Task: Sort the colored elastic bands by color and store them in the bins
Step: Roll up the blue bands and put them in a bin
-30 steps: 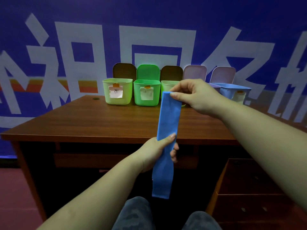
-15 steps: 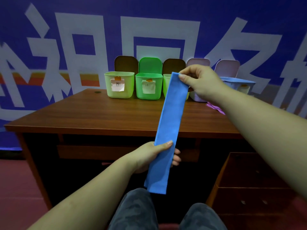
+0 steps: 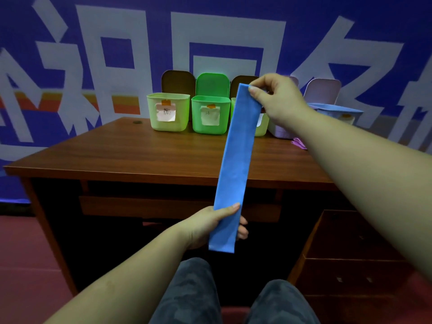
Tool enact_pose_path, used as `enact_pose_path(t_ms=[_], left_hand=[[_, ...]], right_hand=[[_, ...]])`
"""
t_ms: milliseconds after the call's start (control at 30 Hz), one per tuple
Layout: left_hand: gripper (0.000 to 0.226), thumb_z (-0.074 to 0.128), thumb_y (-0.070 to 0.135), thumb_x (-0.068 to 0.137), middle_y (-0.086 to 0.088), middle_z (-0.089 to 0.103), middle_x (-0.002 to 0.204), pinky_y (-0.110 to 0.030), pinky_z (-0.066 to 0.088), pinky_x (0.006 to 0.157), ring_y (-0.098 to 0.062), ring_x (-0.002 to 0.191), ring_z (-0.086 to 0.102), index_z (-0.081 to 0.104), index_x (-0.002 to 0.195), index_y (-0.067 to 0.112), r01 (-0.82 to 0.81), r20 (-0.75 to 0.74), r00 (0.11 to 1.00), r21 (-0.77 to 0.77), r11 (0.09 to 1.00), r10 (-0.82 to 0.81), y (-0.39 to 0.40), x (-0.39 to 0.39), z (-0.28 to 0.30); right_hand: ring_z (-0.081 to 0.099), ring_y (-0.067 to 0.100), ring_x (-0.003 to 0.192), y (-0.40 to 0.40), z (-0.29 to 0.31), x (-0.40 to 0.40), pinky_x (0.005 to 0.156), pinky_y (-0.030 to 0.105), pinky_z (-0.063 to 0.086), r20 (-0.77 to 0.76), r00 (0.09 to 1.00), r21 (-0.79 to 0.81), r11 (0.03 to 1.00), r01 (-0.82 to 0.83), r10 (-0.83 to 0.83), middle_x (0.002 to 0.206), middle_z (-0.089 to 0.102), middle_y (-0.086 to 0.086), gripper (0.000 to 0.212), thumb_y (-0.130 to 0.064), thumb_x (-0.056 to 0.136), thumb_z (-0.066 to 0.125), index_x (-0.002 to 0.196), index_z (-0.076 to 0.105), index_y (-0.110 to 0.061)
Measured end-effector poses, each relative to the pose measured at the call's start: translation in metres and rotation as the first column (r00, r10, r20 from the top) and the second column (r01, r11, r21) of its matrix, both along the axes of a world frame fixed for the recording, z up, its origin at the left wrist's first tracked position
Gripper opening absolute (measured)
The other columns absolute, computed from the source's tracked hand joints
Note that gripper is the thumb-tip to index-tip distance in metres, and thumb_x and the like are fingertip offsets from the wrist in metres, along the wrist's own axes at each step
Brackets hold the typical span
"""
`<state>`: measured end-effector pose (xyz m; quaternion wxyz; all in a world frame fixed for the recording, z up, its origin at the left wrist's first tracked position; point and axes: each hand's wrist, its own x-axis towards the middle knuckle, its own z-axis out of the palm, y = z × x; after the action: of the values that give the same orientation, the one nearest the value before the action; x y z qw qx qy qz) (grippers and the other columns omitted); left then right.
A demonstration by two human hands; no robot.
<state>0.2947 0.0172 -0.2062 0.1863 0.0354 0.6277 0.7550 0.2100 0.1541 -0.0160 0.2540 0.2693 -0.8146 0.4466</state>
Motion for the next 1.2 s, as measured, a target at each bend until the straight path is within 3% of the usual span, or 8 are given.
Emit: enact_pose_path(t_ms=[100, 233, 433, 633, 833, 933, 1067, 1200], left_hand=[[0.038, 0.062, 0.041, 0.075, -0.01, 0.057, 0.057, -0.034, 0.051, 0.067, -0.021, 0.053, 0.057, 0.067, 0.069, 0.004, -0.05, 0.03, 0.998, 0.015, 0.999, 0.049, 0.002, 0.0, -0.002], [0.039, 0.057, 0.042, 0.083, -0.003, 0.042, 0.049, -0.03, 0.045, 0.059, -0.017, 0.045, 0.042, 0.059, 0.071, 0.004, -0.049, 0.074, 0.996, 0.062, 0.997, 0.044, 0.008, 0.0, -0.006], [0.039, 0.058, 0.045, 0.079, -0.002, 0.042, 0.05, -0.028, 0.044, 0.055, -0.015, 0.044, 0.04, 0.058, 0.069, 0.007, -0.009, 0.098, 0.995, 0.085, 0.996, 0.0, 0.016, -0.003, -0.015], [0.036, 0.054, 0.041, 0.083, -0.004, 0.047, 0.053, -0.025, 0.043, 0.05, -0.015, 0.043, 0.043, 0.058, 0.076, 0.006, 0.046, 0.117, 0.991, 0.13, 0.991, -0.061, 0.018, -0.015, -0.008], [0.03, 0.051, 0.029, 0.081, -0.008, 0.063, 0.064, -0.027, 0.052, 0.055, -0.018, 0.052, 0.059, 0.063, 0.09, 0.003, 0.119, 0.099, 0.986, 0.172, 0.978, -0.137, 0.002, -0.04, 0.022], [0.025, 0.042, 0.011, 0.088, -0.012, 0.069, 0.074, -0.029, 0.056, 0.061, -0.021, 0.063, 0.066, 0.062, 0.1, 0.003, 0.16, 0.135, 0.972, 0.227, 0.961, -0.194, -0.005, -0.051, 0.029], [0.04, 0.026, -0.005, 0.081, -0.017, 0.071, 0.083, -0.032, 0.058, 0.065, -0.027, 0.07, 0.069, 0.058, 0.103, 0.001, 0.149, 0.204, 0.956, 0.286, 0.946, -0.212, -0.01, -0.067, 0.019], [0.034, 0.036, -0.003, 0.071, -0.019, 0.071, 0.094, -0.035, 0.058, 0.074, -0.029, 0.08, 0.07, 0.057, 0.097, 0.001, 0.129, 0.238, 0.951, 0.282, 0.951, -0.199, -0.011, -0.074, 0.005]], right_hand=[[0.056, 0.013, 0.091, -0.005, 0.003, -0.006, 0.089, 0.035, 0.051, -0.007, 1.0, 0.017, 1.0, -0.006, 0.006, 0.084, 0.055, -0.009, 0.019, -0.019, 0.094, 0.055, 0.107, 0.063, -0.007], [0.055, 0.015, 0.087, -0.011, -0.007, -0.019, 0.085, 0.037, 0.052, 0.005, 1.0, -0.005, 1.0, -0.006, 0.006, 0.082, 0.055, -0.009, 0.007, -0.019, 0.093, 0.056, 0.096, 0.061, -0.015], [0.049, 0.015, 0.089, -0.011, -0.032, -0.051, 0.076, 0.029, 0.042, -0.009, 0.995, 0.084, 0.992, 0.098, -0.097, 0.097, 0.056, 0.001, 0.016, -0.021, 0.095, 0.054, 0.103, 0.062, -0.01], [0.048, 0.014, 0.087, -0.01, -0.053, -0.097, 0.071, 0.023, 0.035, 0.013, 0.987, 0.075, 0.985, 0.156, -0.157, 0.095, 0.056, 0.002, 0.015, -0.017, 0.094, 0.054, 0.101, 0.062, -0.006], [0.048, 0.013, 0.09, -0.014, -0.06, -0.144, 0.072, 0.021, 0.033, 0.062, 0.977, 0.03, 0.979, 0.2, -0.202, 0.096, 0.054, 0.001, 0.018, -0.017, 0.094, 0.053, 0.105, 0.062, -0.006], [0.048, 0.013, 0.091, -0.019, -0.066, -0.163, 0.07, 0.02, 0.032, 0.084, 0.974, 0.051, 0.977, 0.207, -0.211, 0.1, 0.058, 0.005, 0.019, -0.017, 0.094, 0.053, 0.106, 0.062, -0.006], [0.047, 0.015, 0.09, -0.028, -0.082, -0.18, 0.068, 0.02, 0.03, 0.115, 0.967, 0.109, 0.971, 0.214, -0.226, 0.106, 0.061, 0.01, 0.021, -0.02, 0.095, 0.052, 0.107, 0.061, -0.006], [0.046, 0.015, 0.089, -0.034, -0.102, -0.192, 0.065, 0.021, 0.028, 0.167, 0.962, 0.135, 0.972, 0.195, -0.216, 0.101, 0.057, 0.006, 0.019, -0.022, 0.096, 0.051, 0.105, 0.06, -0.009]])
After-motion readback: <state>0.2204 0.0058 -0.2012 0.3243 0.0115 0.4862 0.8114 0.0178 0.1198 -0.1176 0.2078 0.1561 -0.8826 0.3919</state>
